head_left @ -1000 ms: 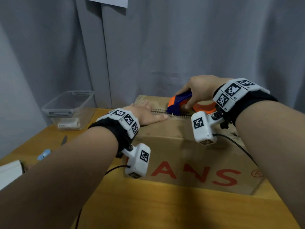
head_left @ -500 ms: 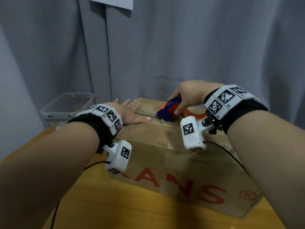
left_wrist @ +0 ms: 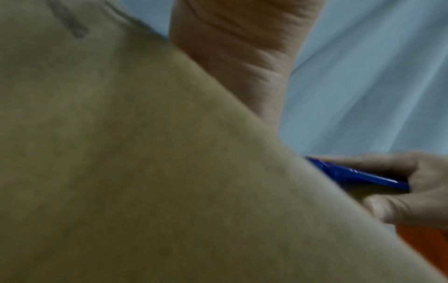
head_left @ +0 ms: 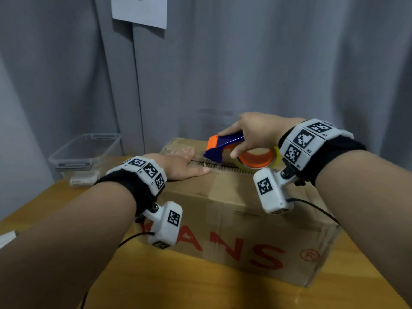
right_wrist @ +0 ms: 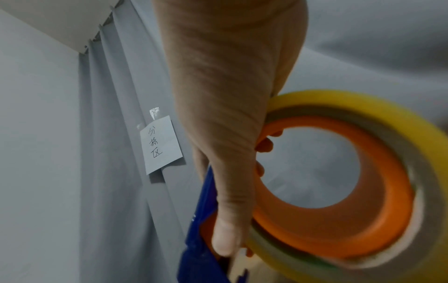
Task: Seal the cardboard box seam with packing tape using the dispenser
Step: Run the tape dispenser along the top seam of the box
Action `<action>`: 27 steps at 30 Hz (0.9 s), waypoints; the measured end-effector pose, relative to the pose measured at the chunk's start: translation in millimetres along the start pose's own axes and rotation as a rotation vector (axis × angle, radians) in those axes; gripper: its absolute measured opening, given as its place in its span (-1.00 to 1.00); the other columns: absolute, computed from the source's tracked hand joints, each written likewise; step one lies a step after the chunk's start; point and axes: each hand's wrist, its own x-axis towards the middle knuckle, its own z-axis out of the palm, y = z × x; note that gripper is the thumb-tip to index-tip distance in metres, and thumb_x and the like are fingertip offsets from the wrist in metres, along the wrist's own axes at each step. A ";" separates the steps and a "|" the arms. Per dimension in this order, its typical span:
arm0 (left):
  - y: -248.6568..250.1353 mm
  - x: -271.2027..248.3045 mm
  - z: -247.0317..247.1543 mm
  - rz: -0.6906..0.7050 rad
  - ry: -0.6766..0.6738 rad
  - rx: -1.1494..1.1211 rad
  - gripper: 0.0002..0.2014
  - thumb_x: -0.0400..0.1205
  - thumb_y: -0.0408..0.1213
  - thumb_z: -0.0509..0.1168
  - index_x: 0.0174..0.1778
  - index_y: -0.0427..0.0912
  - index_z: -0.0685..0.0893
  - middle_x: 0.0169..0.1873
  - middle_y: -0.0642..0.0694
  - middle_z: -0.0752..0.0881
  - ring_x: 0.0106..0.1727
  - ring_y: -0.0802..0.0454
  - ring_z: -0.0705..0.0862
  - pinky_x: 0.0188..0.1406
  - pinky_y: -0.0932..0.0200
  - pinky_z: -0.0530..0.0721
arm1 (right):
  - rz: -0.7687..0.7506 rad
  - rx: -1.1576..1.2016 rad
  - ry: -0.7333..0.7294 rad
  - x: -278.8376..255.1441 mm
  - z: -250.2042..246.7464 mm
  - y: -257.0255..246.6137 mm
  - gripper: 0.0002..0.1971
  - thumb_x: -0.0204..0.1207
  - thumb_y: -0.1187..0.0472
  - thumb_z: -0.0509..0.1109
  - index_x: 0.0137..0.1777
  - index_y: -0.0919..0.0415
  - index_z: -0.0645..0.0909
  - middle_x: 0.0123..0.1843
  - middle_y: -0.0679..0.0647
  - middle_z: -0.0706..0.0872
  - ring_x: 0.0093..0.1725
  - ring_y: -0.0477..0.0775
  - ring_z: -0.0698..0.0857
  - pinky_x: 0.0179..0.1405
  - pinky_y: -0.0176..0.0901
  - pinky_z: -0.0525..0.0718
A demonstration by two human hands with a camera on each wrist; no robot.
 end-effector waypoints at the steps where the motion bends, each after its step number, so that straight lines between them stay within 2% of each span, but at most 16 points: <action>1: -1.1 -0.2 0.4 -0.004 0.003 -0.001 -0.08 0.56 0.41 -0.09 0.67 -0.11 -0.22 0.68 -0.05 -0.18 0.68 0.00 -0.16 0.66 -0.03 -0.11 | 0.008 -0.026 -0.008 -5.0 -3.3 4.0 -0.37 0.38 -0.12 0.53 0.48 -0.19 0.46 -0.31 -0.37 0.45 -0.33 -0.26 0.45 -0.37 -0.38 0.33; 3: -2.3 -0.1 -0.5 -0.010 0.002 0.000 -0.08 0.55 0.42 -0.09 0.67 -0.09 -0.21 0.68 -0.04 -0.17 0.69 -0.01 -0.14 0.66 -0.07 -0.09 | 0.042 -0.065 -0.027 -17.1 -7.2 16.7 -0.38 0.39 -0.12 0.52 0.47 -0.16 0.49 -0.26 -0.29 0.54 -0.32 -0.20 0.48 -0.36 -0.39 0.35; 5: 0.7 0.4 -2.2 -0.026 -0.004 0.021 -0.09 0.56 0.41 -0.10 0.67 -0.09 -0.19 0.68 -0.04 -0.17 0.69 -0.02 -0.13 0.66 -0.09 -0.08 | 0.071 -0.070 -0.047 -26.4 -4.7 28.3 -0.40 0.40 -0.12 0.51 0.45 -0.17 0.51 -0.13 -0.21 0.62 -0.21 -0.15 0.54 -0.31 -0.32 0.39; 9: 15.9 -2.9 -4.2 -0.064 -0.042 0.108 -0.15 0.60 0.37 -0.14 0.67 -0.11 -0.20 0.67 -0.07 -0.23 0.68 -0.04 -0.17 0.65 -0.13 -0.12 | 0.098 -0.074 -0.051 -28.9 7.2 30.8 -0.45 0.39 -0.12 0.52 0.41 -0.23 0.53 -0.12 -0.22 0.60 -0.11 -0.08 0.56 -0.20 -0.20 0.43; 11: 28.5 -8.5 -2.3 -0.022 -0.054 0.115 -0.19 0.64 0.32 -0.14 0.67 -0.12 -0.20 0.67 -0.08 -0.24 0.68 -0.04 -0.20 0.65 -0.13 -0.14 | 0.113 -0.076 -0.059 -25.0 8.9 29.7 -0.47 0.39 -0.12 0.53 0.38 -0.25 0.55 -0.10 -0.20 0.62 -0.09 -0.06 0.56 -0.16 -0.18 0.45; 15: 54.5 -15.4 4.1 0.148 -0.062 0.102 -0.26 0.70 0.21 -0.14 0.67 -0.16 -0.18 0.67 -0.08 -0.22 0.68 -0.01 -0.20 0.65 -0.01 -0.18 | 0.138 -0.101 -0.088 -16.3 11.5 27.3 -0.47 0.33 -0.16 0.54 0.34 -0.32 0.56 -0.06 -0.21 0.65 -0.06 -0.04 0.59 -0.12 -0.14 0.54; 18: 47.5 -17.1 4.0 0.172 -0.071 0.074 -0.29 0.70 0.20 -0.17 0.67 -0.14 -0.16 0.67 -0.05 -0.21 0.68 0.06 -0.19 0.65 0.04 -0.19 | 0.154 -0.085 -0.090 -13.7 13.2 26.1 -0.47 0.33 -0.13 0.55 0.34 -0.31 0.56 -0.05 -0.21 0.64 -0.05 -0.04 0.59 -0.11 -0.14 0.52; 24: 0.1 -28.7 -1.4 -0.028 -0.008 0.031 -0.27 0.69 0.23 -0.18 0.68 -0.13 -0.12 0.68 -0.05 -0.15 0.69 -0.01 -0.12 0.64 0.02 -0.12 | 0.178 -0.079 -0.067 -15.7 14.0 25.6 -0.45 0.29 -0.17 0.56 0.32 -0.34 0.56 -0.04 -0.23 0.65 -0.02 -0.04 0.60 -0.07 -0.10 0.57; 27: 5.2 -23.8 -2.4 -0.114 0.003 0.098 -0.20 0.65 0.31 -0.17 0.67 -0.16 -0.11 0.68 -0.11 -0.12 0.69 -0.09 -0.08 0.65 -0.06 -0.07 | 0.181 -0.090 -0.055 -17.3 13.4 25.3 -0.45 0.29 -0.20 0.55 0.32 -0.35 0.56 -0.03 -0.23 0.66 -0.01 -0.04 0.60 -0.10 -0.11 0.55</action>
